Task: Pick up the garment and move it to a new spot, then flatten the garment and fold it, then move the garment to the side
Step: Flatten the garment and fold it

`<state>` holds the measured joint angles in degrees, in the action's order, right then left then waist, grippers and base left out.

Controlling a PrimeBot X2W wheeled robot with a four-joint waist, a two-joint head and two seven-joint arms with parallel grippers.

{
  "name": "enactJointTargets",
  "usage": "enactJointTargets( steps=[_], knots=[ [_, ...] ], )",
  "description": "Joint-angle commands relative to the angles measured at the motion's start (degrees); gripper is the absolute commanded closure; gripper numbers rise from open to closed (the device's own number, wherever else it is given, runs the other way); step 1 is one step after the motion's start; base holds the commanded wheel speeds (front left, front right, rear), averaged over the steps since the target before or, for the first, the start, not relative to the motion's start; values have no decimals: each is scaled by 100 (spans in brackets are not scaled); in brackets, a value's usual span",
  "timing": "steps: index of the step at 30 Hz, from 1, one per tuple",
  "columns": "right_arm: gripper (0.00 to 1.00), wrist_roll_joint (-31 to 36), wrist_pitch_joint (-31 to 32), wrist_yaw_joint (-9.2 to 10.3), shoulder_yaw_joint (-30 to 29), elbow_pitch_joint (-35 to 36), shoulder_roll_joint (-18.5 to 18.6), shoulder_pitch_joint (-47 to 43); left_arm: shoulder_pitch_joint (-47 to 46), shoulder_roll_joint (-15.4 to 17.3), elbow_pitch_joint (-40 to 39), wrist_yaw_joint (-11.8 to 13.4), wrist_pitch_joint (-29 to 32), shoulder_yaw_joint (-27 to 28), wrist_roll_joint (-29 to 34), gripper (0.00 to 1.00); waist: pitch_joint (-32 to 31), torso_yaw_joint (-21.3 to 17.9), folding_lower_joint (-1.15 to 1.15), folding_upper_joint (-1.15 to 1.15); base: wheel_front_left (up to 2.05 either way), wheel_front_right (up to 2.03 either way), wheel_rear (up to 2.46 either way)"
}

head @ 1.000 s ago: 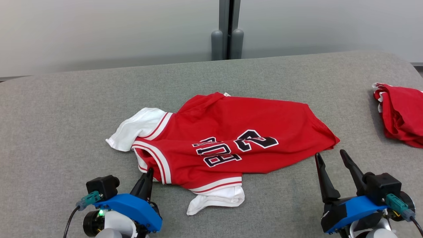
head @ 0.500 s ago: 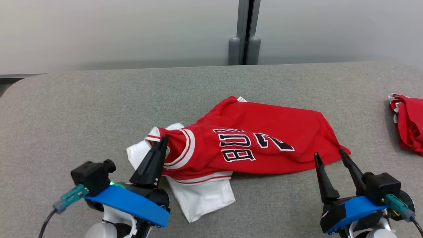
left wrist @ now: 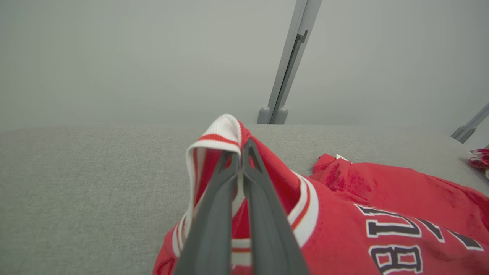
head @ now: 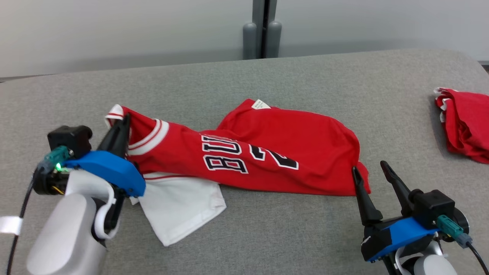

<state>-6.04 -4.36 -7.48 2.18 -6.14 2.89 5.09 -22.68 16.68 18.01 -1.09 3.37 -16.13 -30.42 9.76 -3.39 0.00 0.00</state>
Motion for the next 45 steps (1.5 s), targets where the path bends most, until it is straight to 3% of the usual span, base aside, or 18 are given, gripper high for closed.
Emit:
enactJointTargets(
  steps=[1,8,9,10,19,27,38,45],
  knots=[
    [0,30,-8,-3,9,40,-1,105,-299,117,277,59,-98,40,139,100,224,-227,0,0,0,0,0],
    [0,-77,-107,-3,24,0,-1,227,-1166,486,1288,70,-367,140,418,100,555,-560,0,0,0,0,0],
    [0,-87,-136,-3,28,-19,-1,239,-1219,492,1388,63,-393,131,427,74,576,-577,0,0,0,0,0],
    [0,-99,-146,-3,21,-38,0,237,-1254,479,1460,52,-411,101,446,0,587,-581,0,0,0,0,0],
    [0,-24,-153,-3,-140,-87,0,262,-904,108,1608,40,-1111,106,284,0,450,-247,0,0,0,0,0],
    [0,46,16,-3,-302,-49,0,112,8,-313,981,-236,-1773,371,-189,0,137,153,0,0,0,0,0],
    [0,-59,224,-3,-287,-50,1,-133,1504,-766,-604,-233,-1859,931,573,0,-180,384,0,0,0,0,0],
    [0,-43,275,-3,-420,-5,0,-342,2105,-794,-782,-375,-1860,1091,1122,0,-315,435,0,0,0,0,0]
  ],
)
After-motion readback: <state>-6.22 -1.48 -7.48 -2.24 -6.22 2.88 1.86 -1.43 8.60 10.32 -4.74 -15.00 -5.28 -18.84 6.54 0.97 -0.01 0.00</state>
